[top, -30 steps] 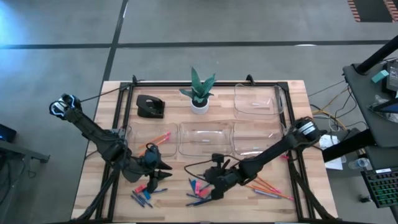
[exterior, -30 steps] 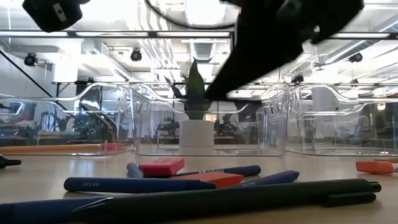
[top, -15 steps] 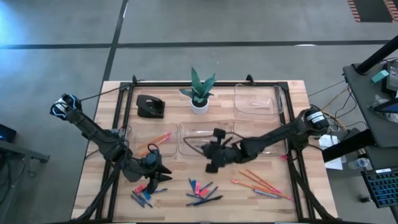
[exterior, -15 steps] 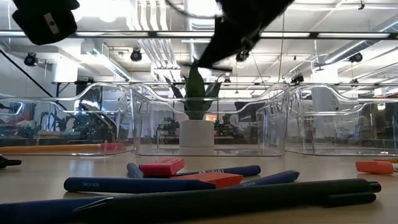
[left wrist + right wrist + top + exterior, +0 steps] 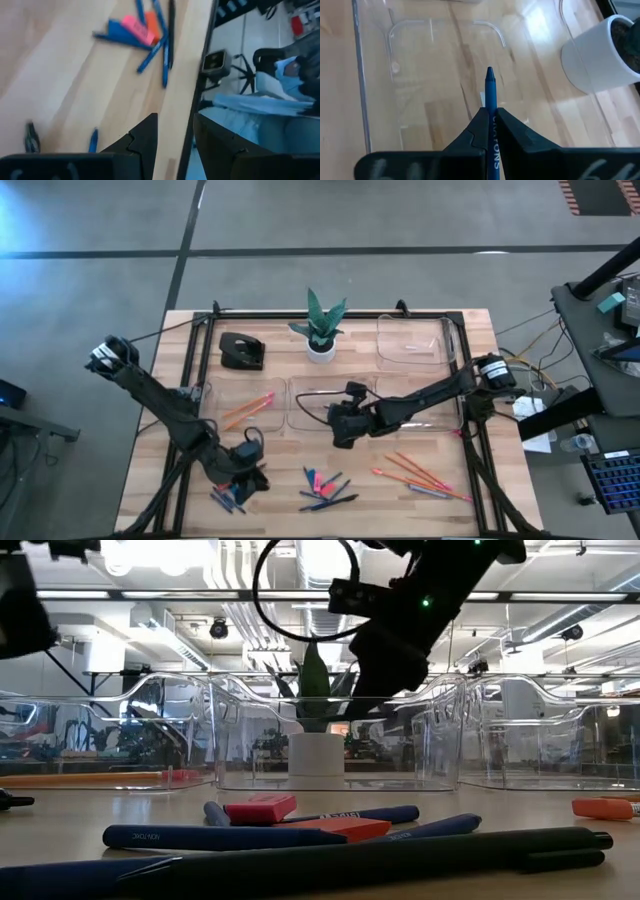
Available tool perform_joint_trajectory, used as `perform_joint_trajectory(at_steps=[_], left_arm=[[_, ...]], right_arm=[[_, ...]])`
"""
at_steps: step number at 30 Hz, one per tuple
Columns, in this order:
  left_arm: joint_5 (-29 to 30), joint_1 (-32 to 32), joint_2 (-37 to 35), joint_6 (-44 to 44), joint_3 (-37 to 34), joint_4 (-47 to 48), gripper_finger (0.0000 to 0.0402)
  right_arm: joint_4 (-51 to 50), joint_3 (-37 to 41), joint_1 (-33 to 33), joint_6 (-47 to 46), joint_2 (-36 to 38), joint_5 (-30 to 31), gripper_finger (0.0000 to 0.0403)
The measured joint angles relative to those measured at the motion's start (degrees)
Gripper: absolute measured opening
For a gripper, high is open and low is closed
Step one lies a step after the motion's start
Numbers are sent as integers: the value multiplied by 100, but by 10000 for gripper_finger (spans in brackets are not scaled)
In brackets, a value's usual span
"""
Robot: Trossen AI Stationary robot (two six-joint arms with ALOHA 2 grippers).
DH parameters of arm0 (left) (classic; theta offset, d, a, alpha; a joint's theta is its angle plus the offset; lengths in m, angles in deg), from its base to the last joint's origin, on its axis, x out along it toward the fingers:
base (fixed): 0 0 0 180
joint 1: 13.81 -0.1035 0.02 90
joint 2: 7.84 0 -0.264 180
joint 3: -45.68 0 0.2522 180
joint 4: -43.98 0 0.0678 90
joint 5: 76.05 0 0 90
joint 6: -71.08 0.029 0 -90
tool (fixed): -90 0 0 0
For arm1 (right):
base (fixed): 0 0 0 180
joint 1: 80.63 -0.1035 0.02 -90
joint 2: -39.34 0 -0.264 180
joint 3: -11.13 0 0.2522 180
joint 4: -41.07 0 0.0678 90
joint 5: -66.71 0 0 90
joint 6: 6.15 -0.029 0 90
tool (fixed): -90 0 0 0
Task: Sort crayons/erasers/pens/pencils in bins
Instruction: Put the blue crayon into the middle transparent bin
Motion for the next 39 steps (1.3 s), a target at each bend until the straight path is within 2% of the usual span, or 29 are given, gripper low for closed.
perform_joint_trajectory(at_steps=[8,11,15,19,25,33,39], left_arm=[[-476,6,492,-430,19,-95,112],[-522,6,554,-416,33,-121,111],[-511,6,556,35,33,-119,111],[-501,6,554,572,33,-110,111],[-489,75,552,1104,33,-80,111],[-383,418,554,1236,33,287,111],[-175,486,565,1352,33,836,111]], right_arm=[[7,171,184,-9,2,-4,13],[-3,247,264,-28,2,-257,13],[10,307,358,-215,2,-706,13],[5,369,412,-328,2,-854,16],[28,370,449,-464,2,-855,65],[29,370,461,-458,37,-855,145],[1,189,459,-370,66,-859,172]])
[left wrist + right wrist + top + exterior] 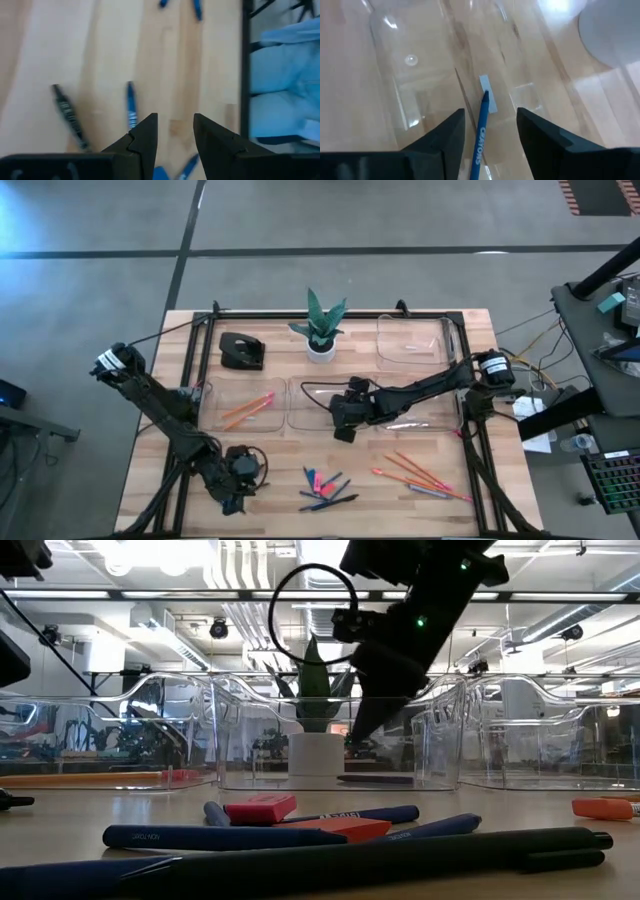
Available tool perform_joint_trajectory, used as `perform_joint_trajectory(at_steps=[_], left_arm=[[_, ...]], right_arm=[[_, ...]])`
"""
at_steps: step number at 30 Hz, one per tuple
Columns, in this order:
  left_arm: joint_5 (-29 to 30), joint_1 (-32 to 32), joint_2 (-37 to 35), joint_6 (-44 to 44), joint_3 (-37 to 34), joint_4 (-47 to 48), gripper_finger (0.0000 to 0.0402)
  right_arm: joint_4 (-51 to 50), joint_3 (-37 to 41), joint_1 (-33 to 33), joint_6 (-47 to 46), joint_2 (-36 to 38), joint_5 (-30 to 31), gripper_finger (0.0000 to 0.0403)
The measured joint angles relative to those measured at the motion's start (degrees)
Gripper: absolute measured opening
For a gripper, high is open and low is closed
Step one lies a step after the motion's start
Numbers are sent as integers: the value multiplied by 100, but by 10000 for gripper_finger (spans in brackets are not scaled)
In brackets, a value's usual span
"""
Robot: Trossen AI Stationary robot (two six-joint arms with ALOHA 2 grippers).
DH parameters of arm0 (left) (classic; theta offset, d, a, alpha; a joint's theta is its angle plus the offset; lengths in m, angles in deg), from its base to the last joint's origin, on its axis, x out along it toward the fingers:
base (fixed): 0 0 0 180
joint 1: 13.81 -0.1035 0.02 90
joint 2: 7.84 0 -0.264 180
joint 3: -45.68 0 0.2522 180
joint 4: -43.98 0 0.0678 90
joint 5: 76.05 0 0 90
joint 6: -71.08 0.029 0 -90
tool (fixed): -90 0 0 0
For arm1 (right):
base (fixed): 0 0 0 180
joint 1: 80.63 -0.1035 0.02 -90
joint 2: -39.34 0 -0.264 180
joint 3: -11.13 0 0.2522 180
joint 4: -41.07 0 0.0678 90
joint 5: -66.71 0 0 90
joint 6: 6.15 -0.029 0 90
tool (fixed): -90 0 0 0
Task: Sort crayons/erasers/pens/pencils in bins
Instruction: Put the blue crayon into the middle transparent bin
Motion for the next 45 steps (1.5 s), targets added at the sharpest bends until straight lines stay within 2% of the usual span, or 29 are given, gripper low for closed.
perform_joint_trajectory(at_steps=[7,13,23,30,34,39,45], left_arm=[[395,45,2,239,0,60,111],[824,275,82,239,0,42,111],[913,356,1334,483,348,39,111],[935,356,1724,256,760,647,109],[913,354,1722,184,807,782,80],[891,339,1722,162,841,837,15],[896,339,1717,176,957,899,15]], right_arm=[[-95,-225,-13,18,2,-7,166],[-651,-497,-15,16,2,-20,159],[-979,-929,-15,53,11,-15,159],[-1045,-1052,-15,60,11,-9,155],[-1047,-1054,-15,60,11,-9,157],[-1049,-1054,-15,21,11,-9,155],[-1063,-1054,-15,27,11,-9,149]])
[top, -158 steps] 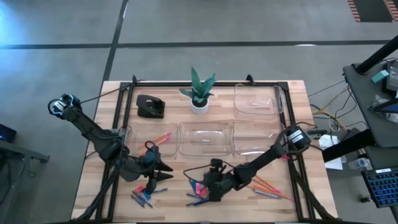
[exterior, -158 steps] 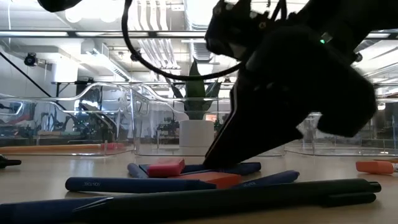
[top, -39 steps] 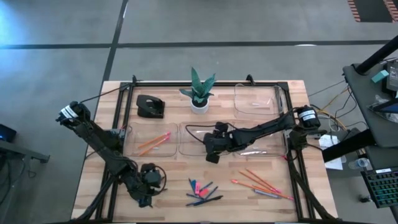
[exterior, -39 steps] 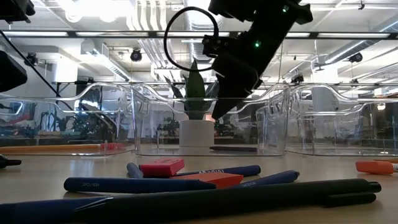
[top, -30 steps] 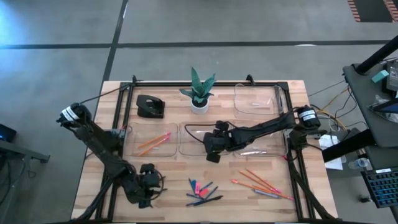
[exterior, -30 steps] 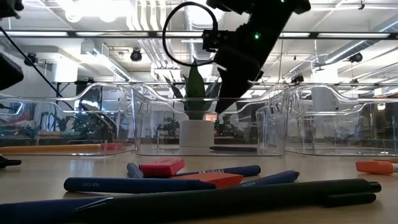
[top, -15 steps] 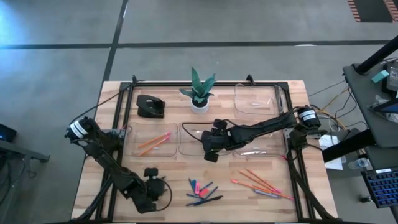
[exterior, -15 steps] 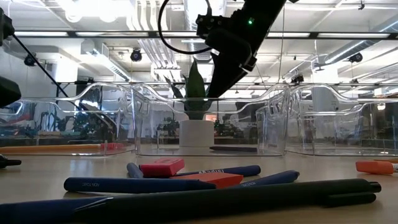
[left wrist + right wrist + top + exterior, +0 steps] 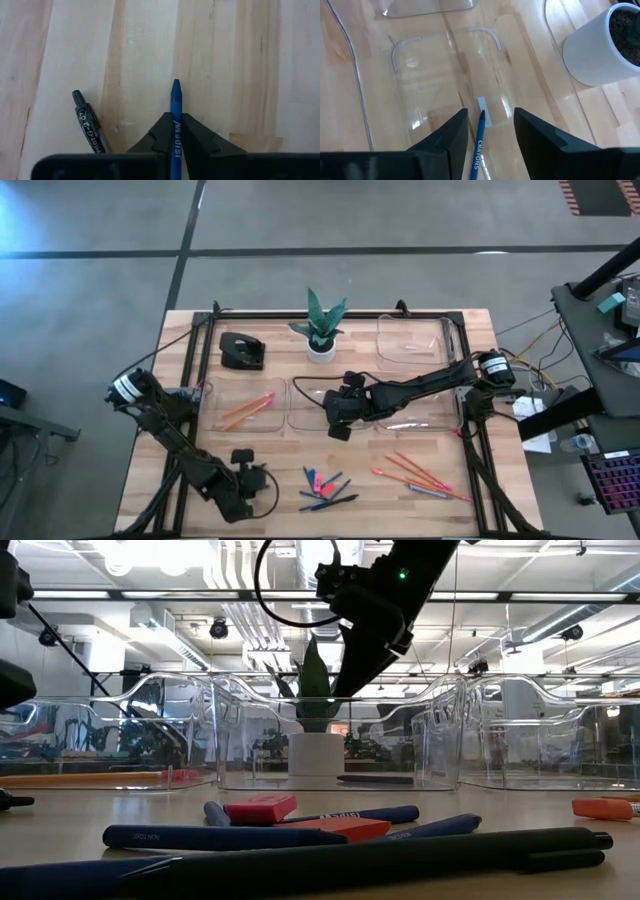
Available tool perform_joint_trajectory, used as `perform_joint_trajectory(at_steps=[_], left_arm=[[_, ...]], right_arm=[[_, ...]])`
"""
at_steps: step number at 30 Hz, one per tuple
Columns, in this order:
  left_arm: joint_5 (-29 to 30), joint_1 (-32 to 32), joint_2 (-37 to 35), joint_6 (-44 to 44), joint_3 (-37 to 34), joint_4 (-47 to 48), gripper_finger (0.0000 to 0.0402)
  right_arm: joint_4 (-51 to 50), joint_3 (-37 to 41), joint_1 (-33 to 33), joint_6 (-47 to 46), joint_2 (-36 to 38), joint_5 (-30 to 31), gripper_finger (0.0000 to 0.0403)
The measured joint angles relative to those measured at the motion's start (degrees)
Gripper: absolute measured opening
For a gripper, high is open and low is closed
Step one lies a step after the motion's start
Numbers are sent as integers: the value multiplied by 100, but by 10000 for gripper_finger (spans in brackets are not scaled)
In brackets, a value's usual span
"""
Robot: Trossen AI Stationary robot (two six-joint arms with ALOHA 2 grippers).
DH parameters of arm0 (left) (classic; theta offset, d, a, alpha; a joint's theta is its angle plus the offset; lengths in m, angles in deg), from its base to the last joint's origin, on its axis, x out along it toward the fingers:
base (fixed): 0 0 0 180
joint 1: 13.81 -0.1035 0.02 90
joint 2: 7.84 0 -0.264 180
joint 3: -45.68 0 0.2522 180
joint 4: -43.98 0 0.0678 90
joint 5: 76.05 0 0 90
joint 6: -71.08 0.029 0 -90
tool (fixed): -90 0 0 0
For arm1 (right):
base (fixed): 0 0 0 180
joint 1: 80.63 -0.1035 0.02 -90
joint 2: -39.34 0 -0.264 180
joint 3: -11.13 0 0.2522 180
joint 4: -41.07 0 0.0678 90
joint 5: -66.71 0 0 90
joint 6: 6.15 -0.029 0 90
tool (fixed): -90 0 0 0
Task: Sort crayons/erasers/pens/pencils in bins
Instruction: Put the blue crayon into the middle transparent bin
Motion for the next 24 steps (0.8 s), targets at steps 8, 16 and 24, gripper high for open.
perform_joint_trajectory(at_steps=[8,16,24], left_arm=[[754,-4,-379,101,408,-71,13],[2585,-174,-887,912,684,-122,13],[3868,-701,-1135,2593,661,-899,13]], right_arm=[[-425,0,-2,8,174,-3,150],[-803,9,-124,-260,681,17,144],[-41,134,-673,333,857,24,146]])
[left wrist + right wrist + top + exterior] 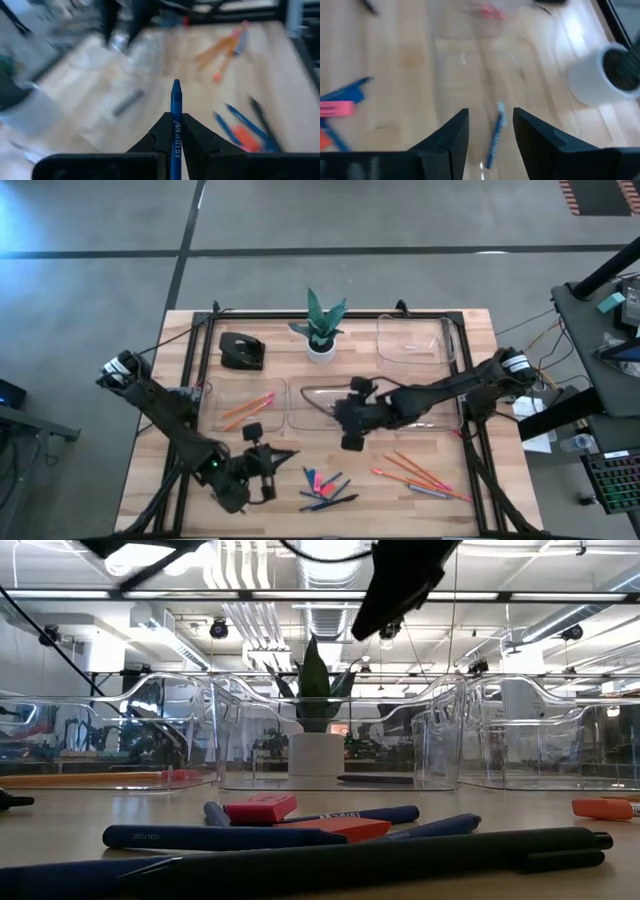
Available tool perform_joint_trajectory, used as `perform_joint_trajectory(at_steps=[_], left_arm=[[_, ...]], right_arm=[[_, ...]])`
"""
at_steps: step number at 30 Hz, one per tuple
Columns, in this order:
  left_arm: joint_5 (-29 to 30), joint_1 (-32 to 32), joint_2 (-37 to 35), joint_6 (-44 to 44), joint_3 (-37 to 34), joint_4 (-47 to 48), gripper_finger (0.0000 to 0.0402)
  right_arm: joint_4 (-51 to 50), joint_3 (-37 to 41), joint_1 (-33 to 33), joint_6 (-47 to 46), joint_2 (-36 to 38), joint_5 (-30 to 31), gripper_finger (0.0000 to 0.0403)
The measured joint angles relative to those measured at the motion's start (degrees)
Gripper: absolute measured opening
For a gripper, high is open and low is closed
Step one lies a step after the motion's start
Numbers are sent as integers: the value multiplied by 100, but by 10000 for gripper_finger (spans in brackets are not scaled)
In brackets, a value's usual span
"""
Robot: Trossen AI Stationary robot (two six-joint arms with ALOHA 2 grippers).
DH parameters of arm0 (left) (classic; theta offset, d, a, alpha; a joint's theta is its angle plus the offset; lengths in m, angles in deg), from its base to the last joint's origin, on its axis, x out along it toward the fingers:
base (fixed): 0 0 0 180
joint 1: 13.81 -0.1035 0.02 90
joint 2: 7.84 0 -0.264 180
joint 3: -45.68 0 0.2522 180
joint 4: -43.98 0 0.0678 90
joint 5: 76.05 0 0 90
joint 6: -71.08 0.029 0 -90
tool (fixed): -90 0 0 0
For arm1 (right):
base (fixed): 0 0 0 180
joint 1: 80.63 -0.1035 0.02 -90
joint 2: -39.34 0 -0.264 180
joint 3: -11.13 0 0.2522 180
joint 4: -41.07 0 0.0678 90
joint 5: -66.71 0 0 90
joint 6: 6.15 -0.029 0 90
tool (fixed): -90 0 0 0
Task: Sort crayons/erasers/pens/pencils in bins
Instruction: Put the blue crayon into the middle transparent bin
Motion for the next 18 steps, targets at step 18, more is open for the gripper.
perform_joint_trajectory(at_steps=[18], left_arm=[[-2104,-2582,-24,1508,-352,-1635,12]], right_arm=[[976,766,-474,740,86,861,134]])
